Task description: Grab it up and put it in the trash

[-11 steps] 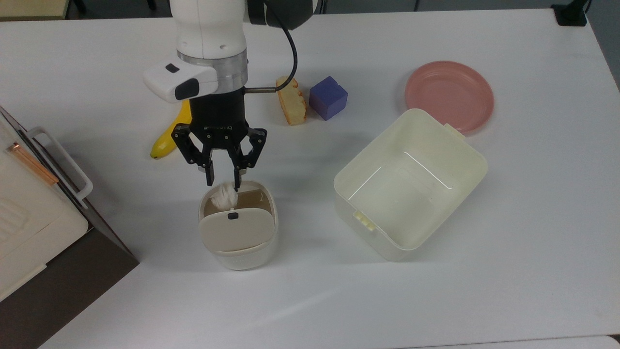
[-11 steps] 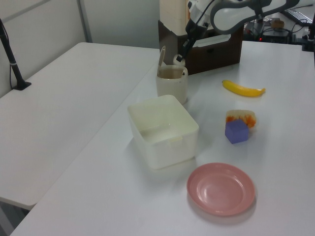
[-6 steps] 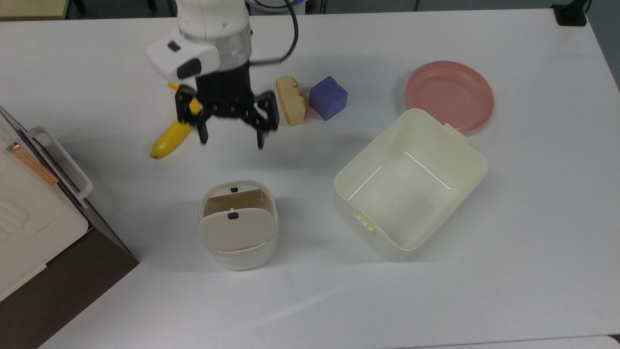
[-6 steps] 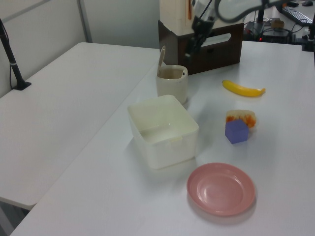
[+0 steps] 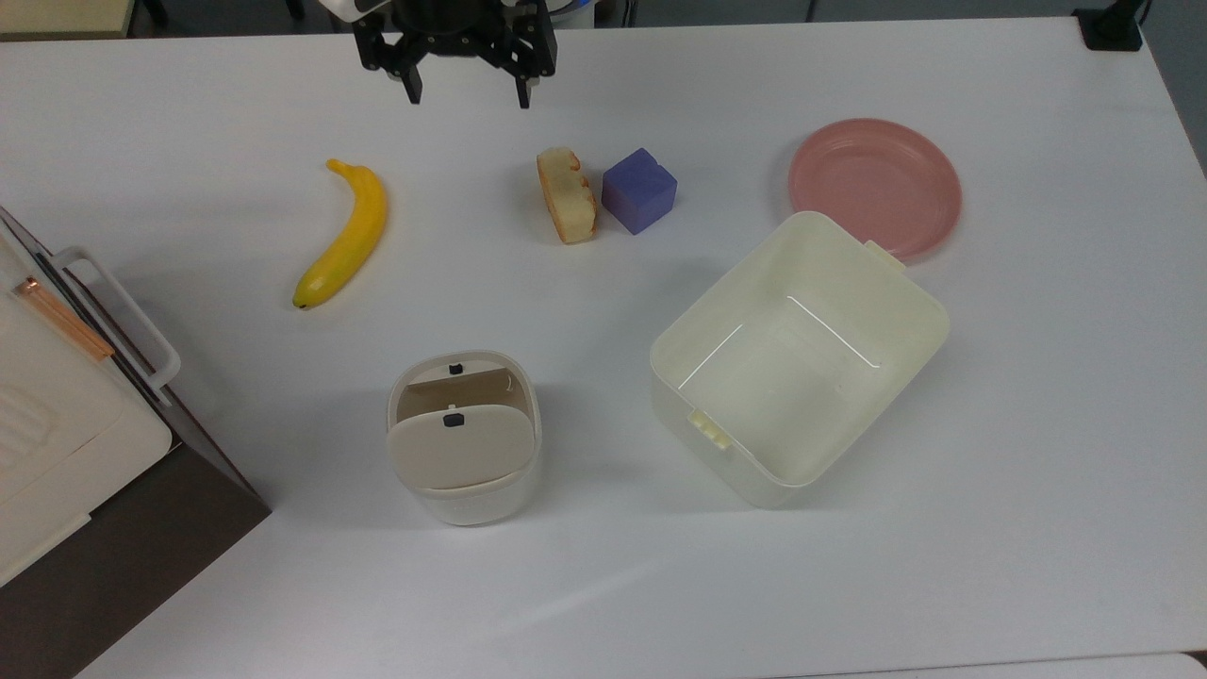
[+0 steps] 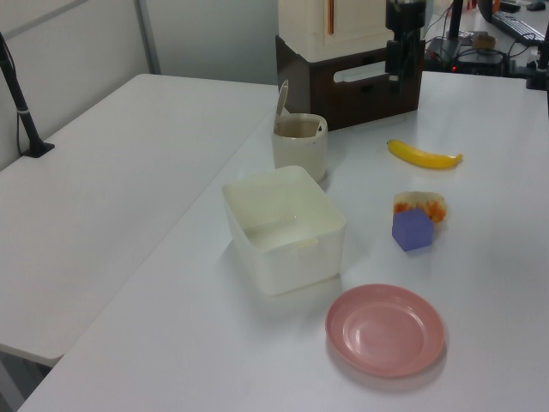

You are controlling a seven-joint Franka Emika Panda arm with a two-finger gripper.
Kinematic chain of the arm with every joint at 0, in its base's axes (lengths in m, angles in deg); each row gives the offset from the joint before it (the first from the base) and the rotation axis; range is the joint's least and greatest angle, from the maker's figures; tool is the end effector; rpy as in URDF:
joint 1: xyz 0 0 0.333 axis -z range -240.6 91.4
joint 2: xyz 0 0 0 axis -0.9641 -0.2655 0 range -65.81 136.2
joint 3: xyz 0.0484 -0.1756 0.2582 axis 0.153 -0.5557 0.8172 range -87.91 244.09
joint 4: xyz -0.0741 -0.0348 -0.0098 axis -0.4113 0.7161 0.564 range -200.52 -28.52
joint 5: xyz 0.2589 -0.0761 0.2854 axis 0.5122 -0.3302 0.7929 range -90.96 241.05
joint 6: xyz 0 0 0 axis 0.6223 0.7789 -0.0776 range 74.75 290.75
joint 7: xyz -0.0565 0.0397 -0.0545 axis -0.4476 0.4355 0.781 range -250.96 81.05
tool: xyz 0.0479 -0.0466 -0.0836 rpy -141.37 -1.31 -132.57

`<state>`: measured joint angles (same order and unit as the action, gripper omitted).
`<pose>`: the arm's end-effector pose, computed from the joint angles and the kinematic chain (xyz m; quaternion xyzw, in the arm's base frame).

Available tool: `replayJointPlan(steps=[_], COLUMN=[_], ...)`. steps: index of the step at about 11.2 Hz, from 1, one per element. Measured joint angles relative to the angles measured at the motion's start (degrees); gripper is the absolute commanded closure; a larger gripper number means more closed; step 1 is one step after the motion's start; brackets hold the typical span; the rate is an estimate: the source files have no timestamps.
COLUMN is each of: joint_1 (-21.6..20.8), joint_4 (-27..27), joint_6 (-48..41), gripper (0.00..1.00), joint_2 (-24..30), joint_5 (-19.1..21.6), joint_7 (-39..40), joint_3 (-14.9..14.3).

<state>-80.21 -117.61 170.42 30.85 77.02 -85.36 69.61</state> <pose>0.5798 -0.0228 0.5633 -0.9992 0.0303 0.0234 0.0121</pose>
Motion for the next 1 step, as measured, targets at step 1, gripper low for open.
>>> replayJointPlan(steps=[1], joint_1=[0.0], joint_4=[-0.3], joint_6=[-0.1], gripper=[0.0], joint_2=[0.1], joint_5=[-0.7], joint_7=[0.1], joint_3=[0.2])
